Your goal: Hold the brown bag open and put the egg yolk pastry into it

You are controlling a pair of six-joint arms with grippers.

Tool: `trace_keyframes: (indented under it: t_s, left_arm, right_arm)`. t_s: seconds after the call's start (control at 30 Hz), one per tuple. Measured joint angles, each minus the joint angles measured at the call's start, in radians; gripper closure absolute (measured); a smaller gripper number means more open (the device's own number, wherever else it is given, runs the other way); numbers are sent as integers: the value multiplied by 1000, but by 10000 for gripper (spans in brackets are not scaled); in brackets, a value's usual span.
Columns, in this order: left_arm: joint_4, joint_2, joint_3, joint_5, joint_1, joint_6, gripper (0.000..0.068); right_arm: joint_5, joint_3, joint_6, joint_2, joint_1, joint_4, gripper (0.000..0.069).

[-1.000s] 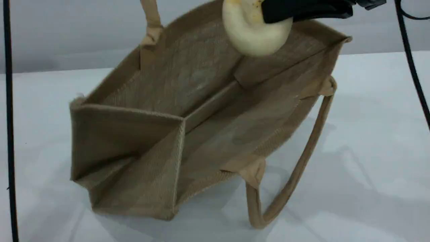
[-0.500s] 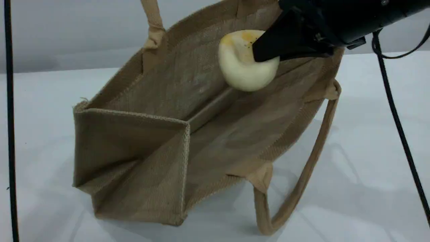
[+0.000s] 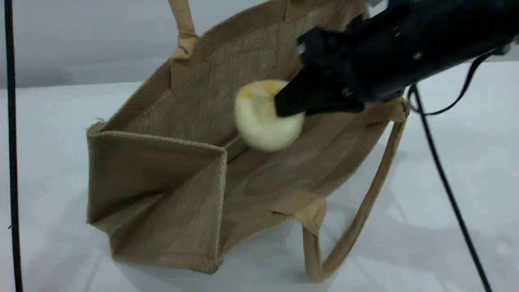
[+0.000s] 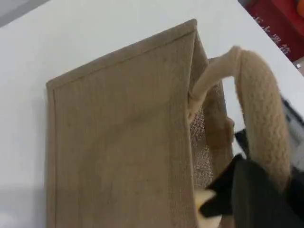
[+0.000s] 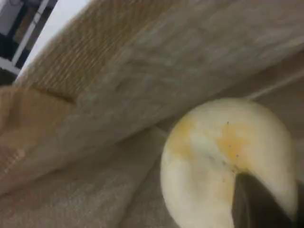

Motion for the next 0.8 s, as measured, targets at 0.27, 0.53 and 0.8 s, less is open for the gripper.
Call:
trace_keyframes:
  t_s: [0.27, 0.53, 0.8]
  left_arm:
    - [0, 0, 0, 1, 0, 0, 596]
    - [-1, 0, 0, 1, 0, 0, 596]
    - [-1, 0, 0, 1, 0, 7, 596]
  right_arm:
    - [-127, 0, -123, 16, 69, 30, 657]
    - [-118, 0, -135, 21, 68, 29, 503]
    - [-103, 0, -138, -9, 68, 28, 239]
